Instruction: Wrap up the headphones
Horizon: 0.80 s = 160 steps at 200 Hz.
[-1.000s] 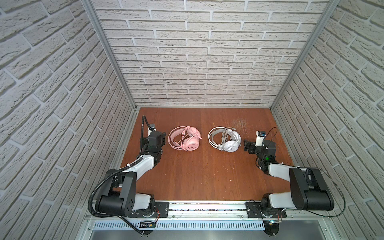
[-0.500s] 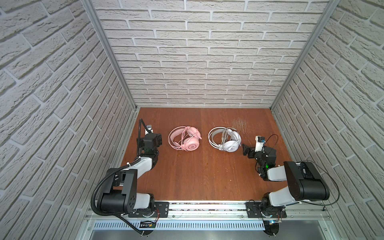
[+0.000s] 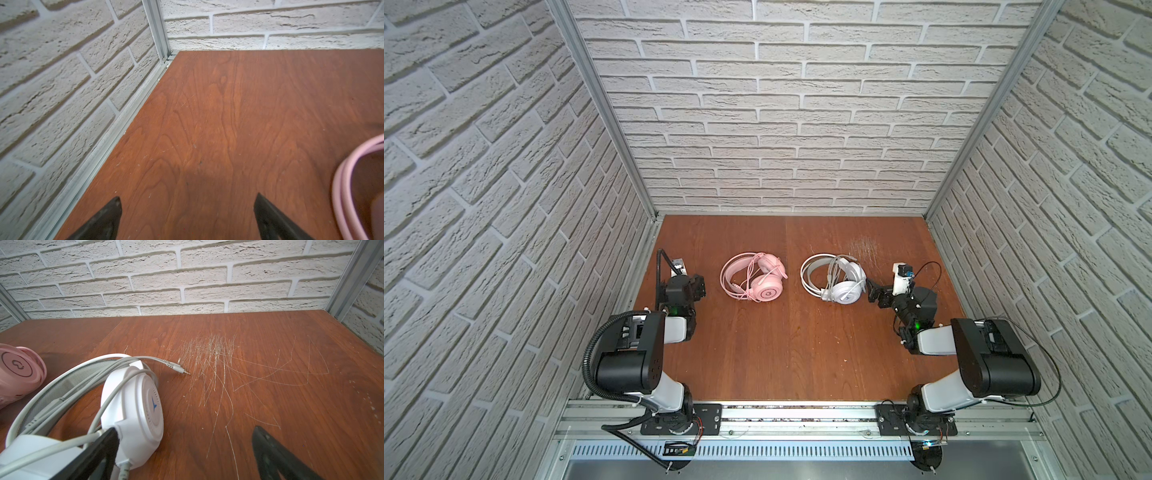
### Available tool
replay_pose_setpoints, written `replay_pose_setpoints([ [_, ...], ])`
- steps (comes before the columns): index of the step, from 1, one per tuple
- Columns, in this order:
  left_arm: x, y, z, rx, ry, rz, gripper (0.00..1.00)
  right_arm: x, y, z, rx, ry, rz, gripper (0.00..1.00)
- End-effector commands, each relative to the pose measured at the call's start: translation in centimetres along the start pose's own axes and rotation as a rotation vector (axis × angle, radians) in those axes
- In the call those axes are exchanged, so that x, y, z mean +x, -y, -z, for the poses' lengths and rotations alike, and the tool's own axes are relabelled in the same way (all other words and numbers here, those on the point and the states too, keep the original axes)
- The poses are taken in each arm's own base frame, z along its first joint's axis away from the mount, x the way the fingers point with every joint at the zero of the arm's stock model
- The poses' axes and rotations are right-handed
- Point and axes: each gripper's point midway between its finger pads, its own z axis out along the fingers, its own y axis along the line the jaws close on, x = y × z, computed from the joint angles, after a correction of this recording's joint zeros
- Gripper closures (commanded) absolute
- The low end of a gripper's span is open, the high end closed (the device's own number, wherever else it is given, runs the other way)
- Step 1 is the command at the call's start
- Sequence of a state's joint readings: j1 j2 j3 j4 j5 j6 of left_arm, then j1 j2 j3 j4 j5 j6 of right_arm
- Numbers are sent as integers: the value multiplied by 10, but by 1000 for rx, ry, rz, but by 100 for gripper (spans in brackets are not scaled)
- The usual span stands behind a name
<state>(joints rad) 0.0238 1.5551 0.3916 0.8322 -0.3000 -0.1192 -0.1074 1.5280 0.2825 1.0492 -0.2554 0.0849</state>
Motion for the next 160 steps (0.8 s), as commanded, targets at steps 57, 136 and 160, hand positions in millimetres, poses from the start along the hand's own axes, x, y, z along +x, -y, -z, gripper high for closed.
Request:
replay_pose_setpoints([
  [57,-13,3,1,42,81,43,2,-4,-5,-2,-19,5,22,0],
  [136,-12,2,1,42,80,42,2,-4,-5,-3,-17,-3,27,0],
  [160,-13,3,1,42,83,43,2,-4,-5,-3,-16,-3,27,0],
])
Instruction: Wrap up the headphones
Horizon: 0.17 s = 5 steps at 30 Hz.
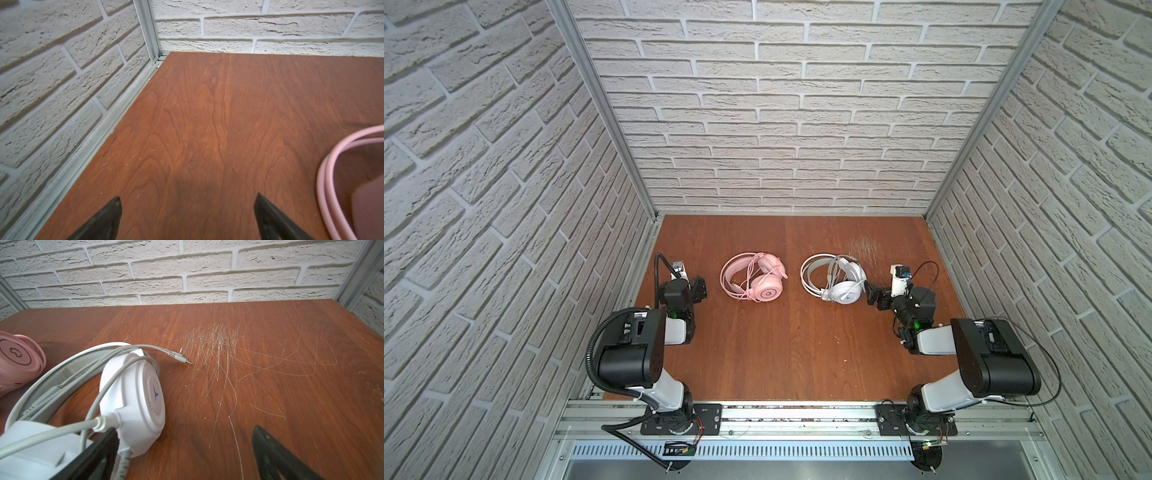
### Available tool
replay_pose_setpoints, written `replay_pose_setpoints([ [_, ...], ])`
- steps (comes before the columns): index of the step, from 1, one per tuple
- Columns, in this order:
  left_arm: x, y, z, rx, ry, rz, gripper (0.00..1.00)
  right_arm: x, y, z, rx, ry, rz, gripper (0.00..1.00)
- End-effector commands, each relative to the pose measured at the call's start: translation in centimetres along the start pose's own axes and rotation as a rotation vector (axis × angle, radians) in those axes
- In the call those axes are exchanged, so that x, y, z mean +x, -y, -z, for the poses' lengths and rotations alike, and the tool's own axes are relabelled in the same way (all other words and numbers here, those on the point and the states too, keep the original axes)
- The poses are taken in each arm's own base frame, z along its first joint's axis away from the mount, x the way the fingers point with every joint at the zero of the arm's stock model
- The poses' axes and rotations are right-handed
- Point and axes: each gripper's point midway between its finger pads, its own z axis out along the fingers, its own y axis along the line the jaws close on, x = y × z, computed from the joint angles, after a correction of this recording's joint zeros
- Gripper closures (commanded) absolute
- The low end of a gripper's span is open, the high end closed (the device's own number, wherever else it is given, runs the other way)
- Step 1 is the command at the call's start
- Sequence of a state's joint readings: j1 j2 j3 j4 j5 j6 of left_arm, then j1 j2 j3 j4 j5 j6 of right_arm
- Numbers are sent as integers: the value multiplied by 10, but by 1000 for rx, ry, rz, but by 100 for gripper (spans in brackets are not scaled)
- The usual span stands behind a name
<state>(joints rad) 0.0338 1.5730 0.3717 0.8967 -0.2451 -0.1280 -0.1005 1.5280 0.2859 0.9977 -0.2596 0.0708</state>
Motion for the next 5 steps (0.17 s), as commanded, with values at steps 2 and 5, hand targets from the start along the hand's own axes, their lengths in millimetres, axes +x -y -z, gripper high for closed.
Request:
replay_pose_setpoints([
  [2,-12,-2,1,-2,56,23,2,-16,-3,-2,-9,46,24,0],
  [5,-13,-3,1,-4,57,22,2,-15,-3,-2,-8,44,23,0],
])
